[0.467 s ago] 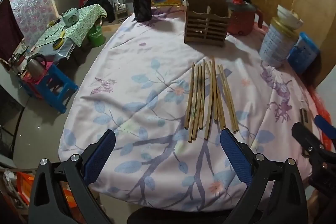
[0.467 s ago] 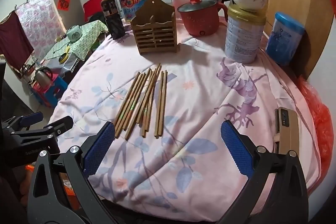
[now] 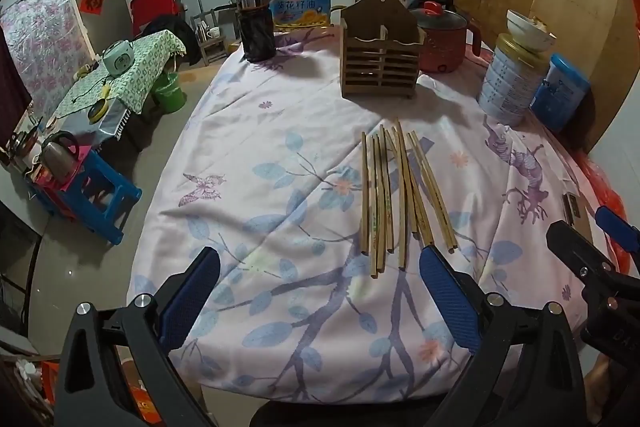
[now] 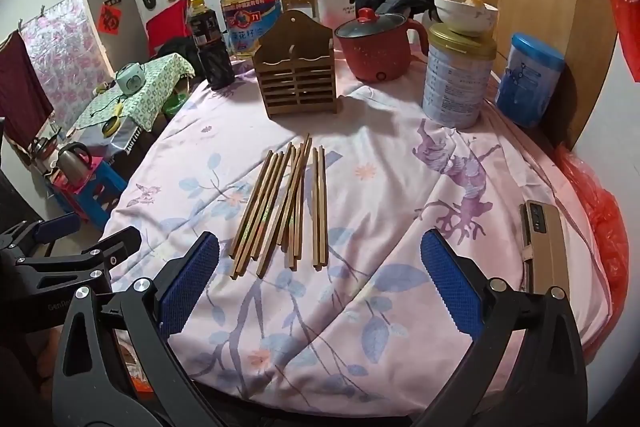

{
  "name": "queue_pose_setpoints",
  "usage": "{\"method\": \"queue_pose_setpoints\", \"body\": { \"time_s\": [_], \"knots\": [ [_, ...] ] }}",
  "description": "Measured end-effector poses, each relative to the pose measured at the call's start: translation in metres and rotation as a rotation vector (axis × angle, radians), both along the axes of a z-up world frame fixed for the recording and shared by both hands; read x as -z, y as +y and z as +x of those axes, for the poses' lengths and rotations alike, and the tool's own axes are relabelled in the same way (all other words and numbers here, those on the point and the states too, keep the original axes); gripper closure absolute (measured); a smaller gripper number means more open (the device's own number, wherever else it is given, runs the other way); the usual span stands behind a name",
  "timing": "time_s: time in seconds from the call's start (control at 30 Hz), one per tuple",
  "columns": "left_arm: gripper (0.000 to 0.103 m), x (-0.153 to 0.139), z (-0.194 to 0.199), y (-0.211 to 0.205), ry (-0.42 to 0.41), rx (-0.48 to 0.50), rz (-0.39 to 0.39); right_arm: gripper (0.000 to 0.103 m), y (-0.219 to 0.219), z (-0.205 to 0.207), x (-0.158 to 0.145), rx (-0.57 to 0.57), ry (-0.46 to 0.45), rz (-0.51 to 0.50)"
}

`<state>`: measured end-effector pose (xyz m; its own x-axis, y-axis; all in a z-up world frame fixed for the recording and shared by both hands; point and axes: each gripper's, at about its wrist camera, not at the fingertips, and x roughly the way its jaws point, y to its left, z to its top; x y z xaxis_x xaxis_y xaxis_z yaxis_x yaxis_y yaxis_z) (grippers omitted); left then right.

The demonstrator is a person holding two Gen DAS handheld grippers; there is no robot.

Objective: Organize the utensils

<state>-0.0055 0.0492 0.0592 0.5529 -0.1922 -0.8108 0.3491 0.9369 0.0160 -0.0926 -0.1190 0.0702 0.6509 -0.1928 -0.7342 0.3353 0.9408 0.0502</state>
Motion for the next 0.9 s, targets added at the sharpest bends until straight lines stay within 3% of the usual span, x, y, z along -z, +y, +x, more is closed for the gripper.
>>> {"method": "queue_pose_setpoints", "body": {
  "time_s": [0.2,0.37,0.9],
  "knots": [
    [0.005,-0.012,0.003,0.023,0.008,0.015,0.005,0.006,0.004,0.002,0.002,-0.006,0.014,-0.011],
    [0.005,-0.006,0.001,0.028,0.004,0.015,0.015,0.006,0.005,0.002,0.005,-0.005,0.019,-0.01],
    [0.005,0.001,-0.005,0.016,0.009,0.006,0.039,0.006,-0.001,0.003,0.007,-0.013,0.033,0.006]
  ]
}}
